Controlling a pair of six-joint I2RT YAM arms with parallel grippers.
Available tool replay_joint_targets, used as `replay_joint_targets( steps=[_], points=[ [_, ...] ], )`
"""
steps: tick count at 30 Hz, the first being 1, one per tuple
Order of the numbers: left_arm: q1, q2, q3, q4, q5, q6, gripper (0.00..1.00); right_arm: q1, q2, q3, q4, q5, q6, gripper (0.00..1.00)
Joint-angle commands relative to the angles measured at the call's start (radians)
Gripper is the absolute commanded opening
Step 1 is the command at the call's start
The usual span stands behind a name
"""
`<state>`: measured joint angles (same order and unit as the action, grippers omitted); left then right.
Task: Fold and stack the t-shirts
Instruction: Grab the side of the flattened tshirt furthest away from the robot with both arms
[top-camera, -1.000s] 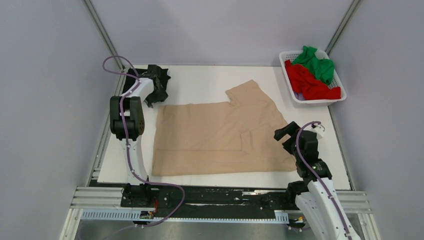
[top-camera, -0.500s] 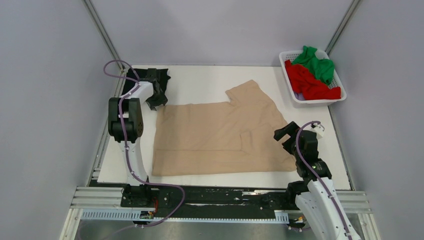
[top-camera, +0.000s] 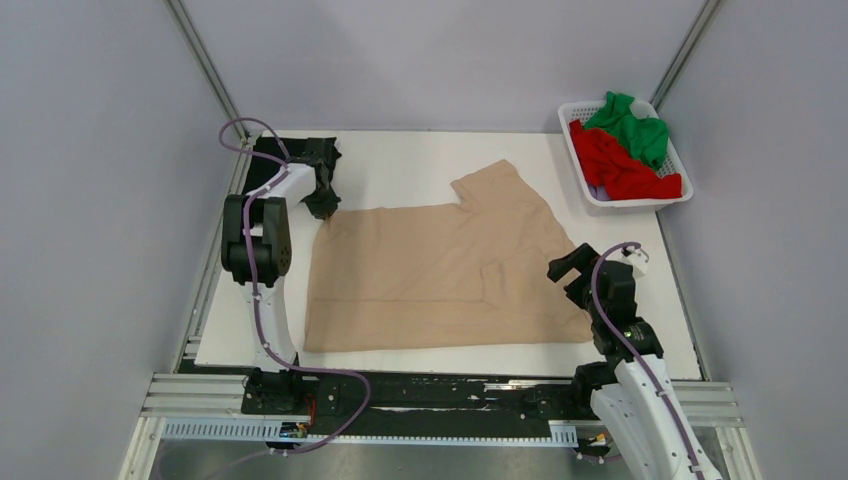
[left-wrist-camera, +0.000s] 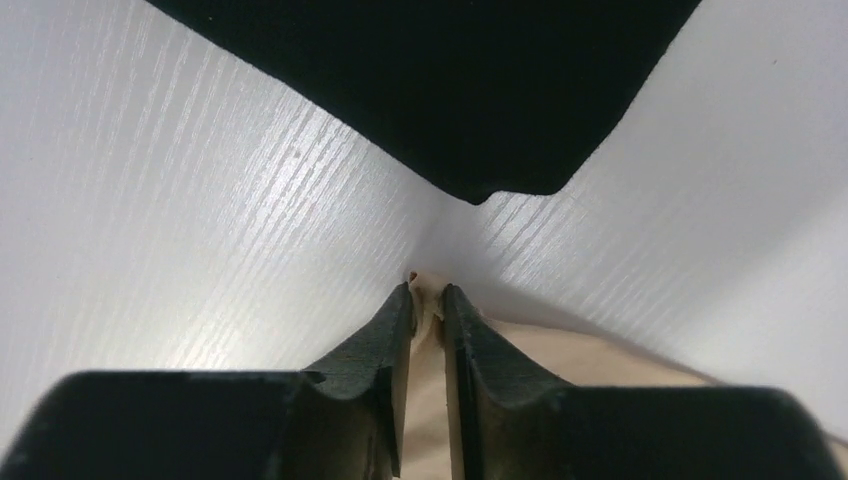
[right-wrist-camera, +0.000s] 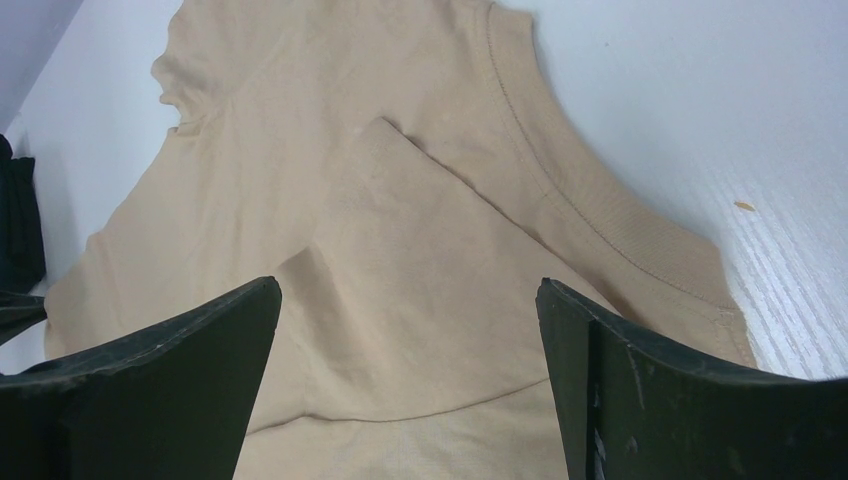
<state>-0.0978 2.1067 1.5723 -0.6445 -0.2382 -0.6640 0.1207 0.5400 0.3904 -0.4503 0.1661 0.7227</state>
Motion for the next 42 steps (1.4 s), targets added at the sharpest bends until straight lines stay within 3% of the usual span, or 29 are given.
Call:
replay_joint_targets(
  steps=[1, 3, 4, 10, 14, 18, 27, 35, 42],
  points=[
    [-0.010, 0.021, -0.005, -0.063, 0.007, -0.013, 0.16, -0.005, -0.001, -0.004, 0.047, 0.015, -0.019, 1.00],
    [-0.010, 0.017, 0.007, -0.070, -0.007, -0.012, 0.03, -0.004, 0.004, 0.001, 0.047, 0.014, -0.024, 1.00],
    [-0.010, 0.014, 0.012, -0.072, -0.010, -0.009, 0.01, -0.005, 0.007, 0.006, 0.046, 0.011, -0.031, 1.00],
    [-0.010, -0.038, -0.008, -0.057, -0.009, 0.006, 0.00, -0.005, 0.042, 0.042, 0.052, 0.013, -0.051, 1.00],
    [-0.017, -0.105, -0.049, -0.039, -0.034, 0.004, 0.00, -0.003, 0.155, 0.108, 0.107, -0.036, -0.073, 1.00],
    [-0.029, -0.160, -0.083, -0.023, -0.061, 0.006, 0.00, 0.005, 0.366, 0.251, 0.146, -0.078, -0.073, 1.00],
    [-0.044, -0.246, -0.137, -0.009, -0.109, -0.003, 0.00, 0.059, 0.922, 0.683, 0.165, -0.011, -0.125, 0.99],
    [-0.058, -0.304, -0.179, 0.027, -0.102, 0.007, 0.00, 0.090, 1.437, 1.207, 0.102, -0.014, -0.233, 0.92],
    [-0.057, -0.309, -0.182, 0.038, -0.094, 0.011, 0.00, 0.116, 1.771, 1.591, 0.101, -0.015, -0.358, 0.84]
  ],
)
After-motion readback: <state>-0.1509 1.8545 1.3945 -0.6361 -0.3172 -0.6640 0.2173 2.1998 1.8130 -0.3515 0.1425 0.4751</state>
